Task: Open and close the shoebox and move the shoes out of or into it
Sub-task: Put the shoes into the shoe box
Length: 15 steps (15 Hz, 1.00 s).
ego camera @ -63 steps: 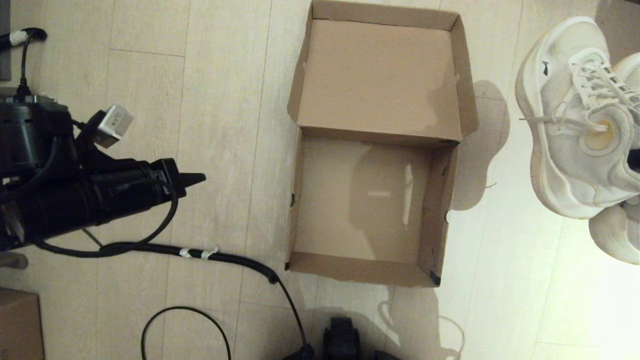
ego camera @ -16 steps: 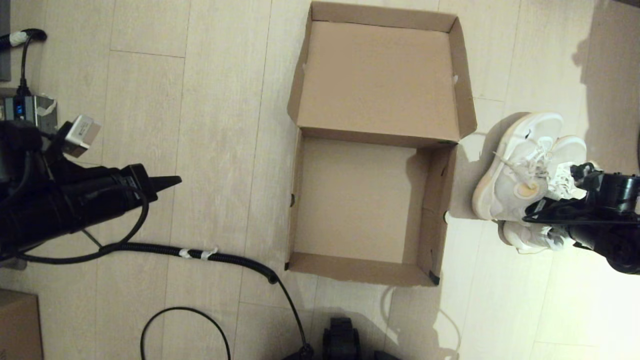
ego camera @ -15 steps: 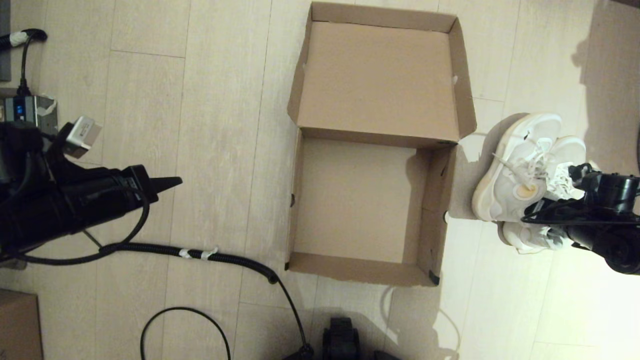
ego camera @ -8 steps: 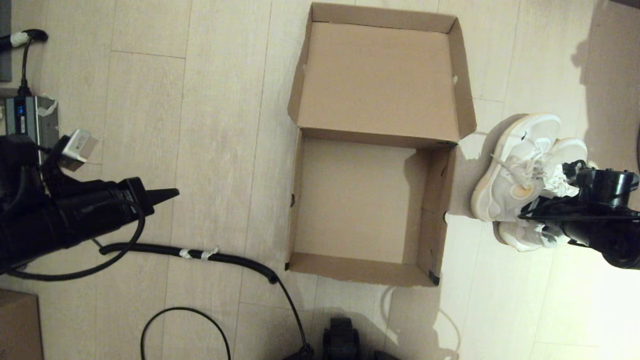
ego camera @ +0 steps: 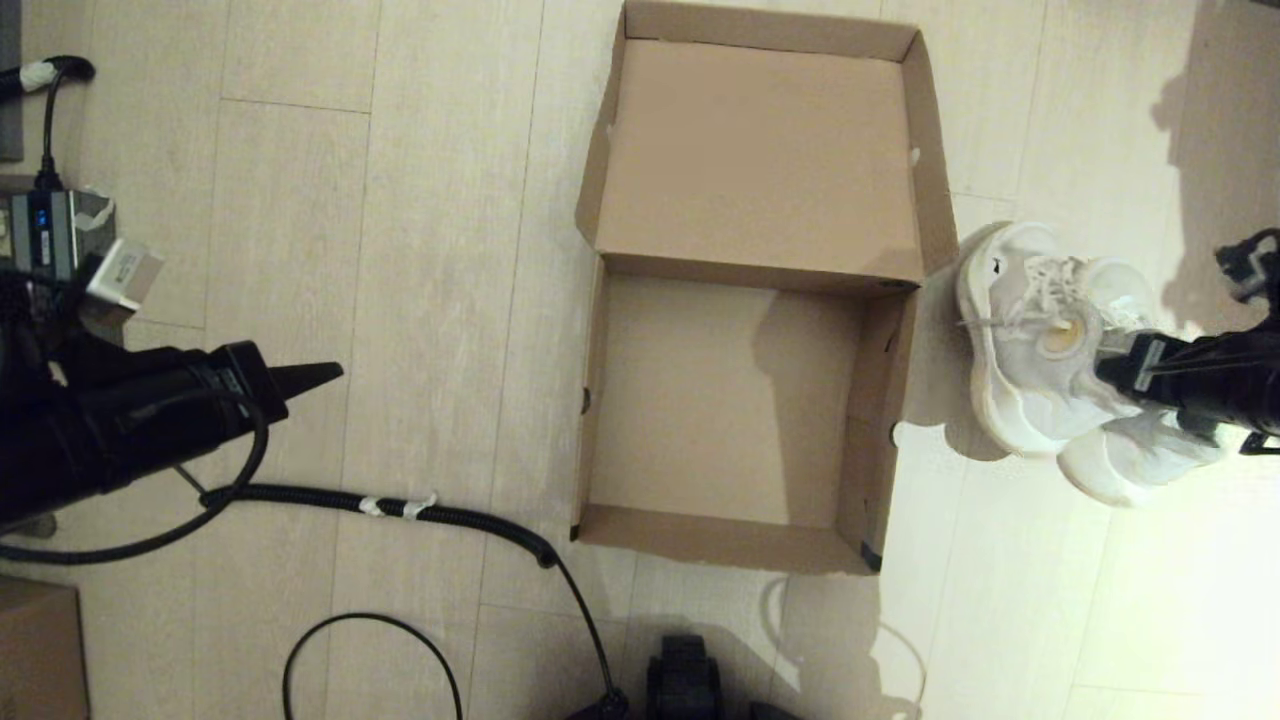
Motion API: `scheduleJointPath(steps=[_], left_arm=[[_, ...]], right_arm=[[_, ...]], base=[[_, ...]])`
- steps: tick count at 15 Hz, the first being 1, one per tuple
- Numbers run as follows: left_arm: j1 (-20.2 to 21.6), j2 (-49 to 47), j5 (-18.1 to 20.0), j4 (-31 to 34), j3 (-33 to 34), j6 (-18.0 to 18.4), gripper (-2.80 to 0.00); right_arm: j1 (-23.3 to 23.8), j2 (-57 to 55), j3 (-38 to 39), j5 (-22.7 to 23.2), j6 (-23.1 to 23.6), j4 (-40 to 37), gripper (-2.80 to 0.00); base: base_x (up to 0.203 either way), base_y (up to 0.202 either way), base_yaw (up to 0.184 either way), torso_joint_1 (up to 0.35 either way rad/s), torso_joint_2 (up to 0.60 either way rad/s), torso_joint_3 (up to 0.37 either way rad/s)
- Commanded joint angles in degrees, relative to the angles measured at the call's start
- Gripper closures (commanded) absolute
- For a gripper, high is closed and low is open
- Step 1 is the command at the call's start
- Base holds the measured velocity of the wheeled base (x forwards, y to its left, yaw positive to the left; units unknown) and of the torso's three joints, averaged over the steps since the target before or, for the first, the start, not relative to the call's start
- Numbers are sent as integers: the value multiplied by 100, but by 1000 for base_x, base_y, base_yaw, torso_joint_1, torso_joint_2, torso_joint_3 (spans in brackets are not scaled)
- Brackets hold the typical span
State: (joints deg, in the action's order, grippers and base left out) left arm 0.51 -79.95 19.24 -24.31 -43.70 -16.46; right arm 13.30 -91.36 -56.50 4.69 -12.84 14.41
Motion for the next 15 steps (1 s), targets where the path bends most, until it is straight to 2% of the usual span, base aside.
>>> scheduleJointPath(steps=[1, 4, 9, 12, 15], left_arm=[[6, 319, -6, 21, 43, 0, 0], [2, 436, -8, 58, 108, 2, 0], [-15, 375, -8, 85, 212, 11, 0], [-107, 274, -12, 130, 177, 29, 0], [-188, 220, -73, 163, 186, 29, 0]], right_arm=[[1, 960, -52, 87, -1, -326, 0], [-2, 1799, -338, 480, 23, -1205, 0], [-12, 2569, -1371, 1060, 27, -2778, 0], [-181, 2705, -1953, 2019, 19, -3493, 0], [-763, 2725, -1965, 2755, 18, -3523, 0]], base=[[0, 0, 0, 0, 0, 0], [0, 0, 0, 0, 0, 0], [0, 0, 0, 0, 0, 0], [0, 0, 0, 0, 0, 0], [0, 0, 0, 0, 0, 0]])
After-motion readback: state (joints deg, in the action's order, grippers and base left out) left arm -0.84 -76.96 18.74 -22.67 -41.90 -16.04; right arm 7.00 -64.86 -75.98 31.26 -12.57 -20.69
